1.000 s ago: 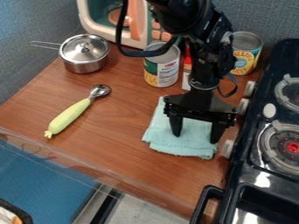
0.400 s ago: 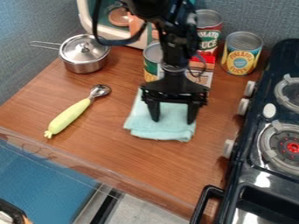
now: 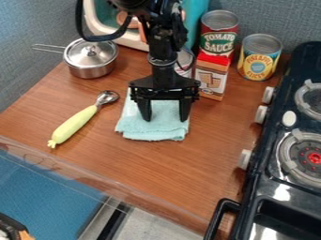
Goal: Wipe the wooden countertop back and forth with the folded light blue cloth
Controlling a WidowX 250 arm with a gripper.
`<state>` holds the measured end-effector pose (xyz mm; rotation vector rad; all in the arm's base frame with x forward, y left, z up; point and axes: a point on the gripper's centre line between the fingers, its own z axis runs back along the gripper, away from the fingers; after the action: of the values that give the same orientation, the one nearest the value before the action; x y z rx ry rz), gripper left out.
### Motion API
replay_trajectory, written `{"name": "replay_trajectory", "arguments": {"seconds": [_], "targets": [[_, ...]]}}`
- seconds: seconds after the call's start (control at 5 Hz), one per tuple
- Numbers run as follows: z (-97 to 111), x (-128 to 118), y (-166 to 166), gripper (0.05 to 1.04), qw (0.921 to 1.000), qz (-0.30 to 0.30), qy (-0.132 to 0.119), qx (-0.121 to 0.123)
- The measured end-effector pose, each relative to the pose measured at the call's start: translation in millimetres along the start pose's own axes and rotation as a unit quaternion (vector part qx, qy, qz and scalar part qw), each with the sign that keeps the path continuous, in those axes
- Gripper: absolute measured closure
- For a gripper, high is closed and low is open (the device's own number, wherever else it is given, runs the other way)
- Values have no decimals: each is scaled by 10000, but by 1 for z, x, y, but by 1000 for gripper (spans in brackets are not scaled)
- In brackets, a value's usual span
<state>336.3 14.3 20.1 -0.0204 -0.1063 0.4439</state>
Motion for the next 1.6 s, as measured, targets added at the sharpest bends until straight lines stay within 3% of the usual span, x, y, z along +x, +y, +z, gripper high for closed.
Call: {"name": "replay_trajectory", "arguments": {"seconds": [0.4, 0.8, 1.2, 1.4, 1.6], "targets": [[-6, -26, -21, 84, 9992, -201, 307, -137], [-7, -58, -61, 84, 9962, -685, 440, -302], [-2, -92, -79, 84, 9926, -891, 616, -545], [-2, -94, -79, 83, 9927, -893, 615, -534], [-3, -83, -59, 82, 9955, -588, 539, -511]]}}
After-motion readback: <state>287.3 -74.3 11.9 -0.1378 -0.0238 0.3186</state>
